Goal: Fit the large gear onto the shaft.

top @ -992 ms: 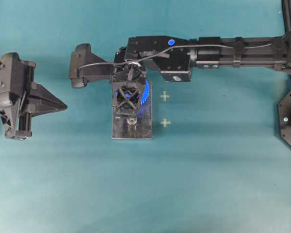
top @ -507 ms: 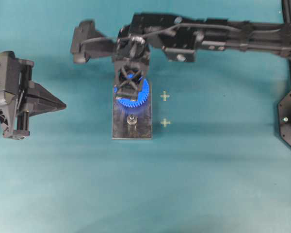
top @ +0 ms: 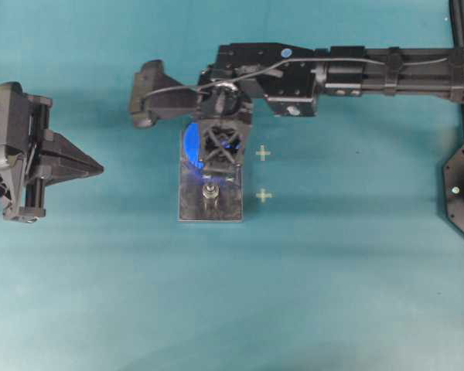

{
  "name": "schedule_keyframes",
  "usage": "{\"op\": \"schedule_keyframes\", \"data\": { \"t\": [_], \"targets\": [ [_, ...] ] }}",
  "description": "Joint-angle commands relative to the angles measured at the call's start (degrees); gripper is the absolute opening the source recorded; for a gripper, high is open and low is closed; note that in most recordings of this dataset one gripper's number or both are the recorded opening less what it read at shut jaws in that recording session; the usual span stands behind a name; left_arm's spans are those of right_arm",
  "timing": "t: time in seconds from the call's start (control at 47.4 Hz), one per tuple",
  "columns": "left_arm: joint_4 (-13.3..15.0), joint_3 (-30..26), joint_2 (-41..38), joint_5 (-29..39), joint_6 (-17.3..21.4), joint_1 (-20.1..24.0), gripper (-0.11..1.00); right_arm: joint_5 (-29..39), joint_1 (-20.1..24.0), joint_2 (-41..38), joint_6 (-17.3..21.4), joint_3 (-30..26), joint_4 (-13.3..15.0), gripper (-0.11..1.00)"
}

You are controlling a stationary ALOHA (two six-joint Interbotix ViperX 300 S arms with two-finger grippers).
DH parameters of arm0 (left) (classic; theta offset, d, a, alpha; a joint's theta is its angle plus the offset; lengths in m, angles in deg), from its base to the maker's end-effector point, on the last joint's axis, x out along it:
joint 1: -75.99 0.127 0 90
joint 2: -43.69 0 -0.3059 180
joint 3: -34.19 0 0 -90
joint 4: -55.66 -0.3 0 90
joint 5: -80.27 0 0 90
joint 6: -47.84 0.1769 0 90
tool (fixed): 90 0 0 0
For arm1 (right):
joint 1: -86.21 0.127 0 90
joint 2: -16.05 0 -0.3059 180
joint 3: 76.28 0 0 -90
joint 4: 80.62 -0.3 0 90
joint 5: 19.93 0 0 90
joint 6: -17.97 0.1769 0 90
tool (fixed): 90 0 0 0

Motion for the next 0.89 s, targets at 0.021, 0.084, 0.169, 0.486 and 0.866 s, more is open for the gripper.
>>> {"op": "schedule_keyframes", "data": {
  "t": [0.021,0.084,0.169,0.486,0.866],
  "targets": [
    [-0.2,-0.6,0.3,-0.5,-0.1,0.0,0.0,-0.9,-0.8,2.4,-0.6,1.1,0.2,0.67],
    [-0.2,-0.6,0.3,-0.6,-0.1,0.0,0.0,-1.4,-0.8,2.8,-0.4,0.6,0.2,0.67],
    [-0.1,-0.5,0.3,-0.5,-0.1,0.0,0.0,-1.8,-0.8,3.3,-0.1,-0.7,0.2,0.67],
    [-0.1,-0.4,0.4,-0.5,-0.3,0.0,0.0,4.1,-1.1,9.3,0.1,-3.7,0.9,0.67],
    [-0.2,-0.1,0.6,-1.1,-0.4,0.0,0.0,-3.5,-2.7,27.5,-0.9,16.2,1.0,0.67]
  ]
}}
